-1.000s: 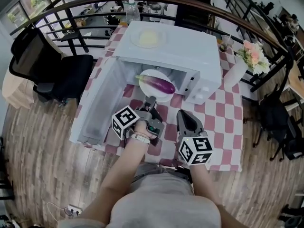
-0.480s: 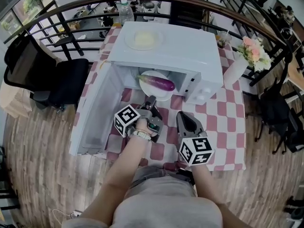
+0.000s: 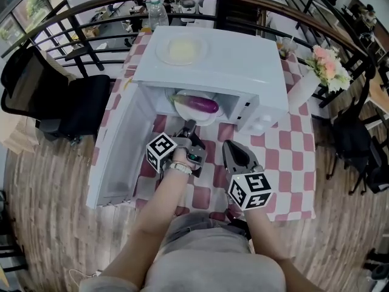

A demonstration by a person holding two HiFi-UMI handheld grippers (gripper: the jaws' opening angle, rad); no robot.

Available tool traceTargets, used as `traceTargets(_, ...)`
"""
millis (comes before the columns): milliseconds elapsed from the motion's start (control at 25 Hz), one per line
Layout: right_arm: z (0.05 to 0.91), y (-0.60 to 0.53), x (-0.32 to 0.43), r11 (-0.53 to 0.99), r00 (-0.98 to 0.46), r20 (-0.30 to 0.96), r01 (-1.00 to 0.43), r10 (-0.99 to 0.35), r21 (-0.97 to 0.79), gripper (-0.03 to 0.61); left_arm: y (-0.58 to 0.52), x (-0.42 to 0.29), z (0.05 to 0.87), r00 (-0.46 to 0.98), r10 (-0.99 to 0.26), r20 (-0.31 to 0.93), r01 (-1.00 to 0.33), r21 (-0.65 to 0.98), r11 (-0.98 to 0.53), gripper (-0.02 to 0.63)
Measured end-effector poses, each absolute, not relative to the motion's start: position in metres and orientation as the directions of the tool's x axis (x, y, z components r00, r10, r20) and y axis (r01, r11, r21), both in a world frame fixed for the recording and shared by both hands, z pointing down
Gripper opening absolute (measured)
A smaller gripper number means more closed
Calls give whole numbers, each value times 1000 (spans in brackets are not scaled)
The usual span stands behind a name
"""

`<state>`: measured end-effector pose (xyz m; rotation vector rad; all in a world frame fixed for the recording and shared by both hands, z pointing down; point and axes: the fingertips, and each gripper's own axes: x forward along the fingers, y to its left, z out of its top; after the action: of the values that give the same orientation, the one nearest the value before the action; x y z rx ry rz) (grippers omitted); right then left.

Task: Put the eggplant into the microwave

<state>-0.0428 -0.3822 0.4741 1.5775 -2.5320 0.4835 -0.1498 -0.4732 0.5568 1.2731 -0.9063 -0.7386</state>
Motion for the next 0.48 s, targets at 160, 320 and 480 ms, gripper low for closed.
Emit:
traceTargets(160, 481, -387, -40, 395, -444, 284, -893, -850, -216, 26, -484, -150, 567, 464, -870, 168, -23, 984, 178, 15)
traceTargets(320, 487, -390, -41, 392, -445, 298, -893, -845, -221, 26, -491, -152, 573, 457, -872, 178, -33, 982, 183, 15)
traceTargets(480, 493, -393, -42, 392, -447, 313, -892, -838, -224, 26, -495, -150, 576, 450, -871, 197, -45, 979, 199, 15)
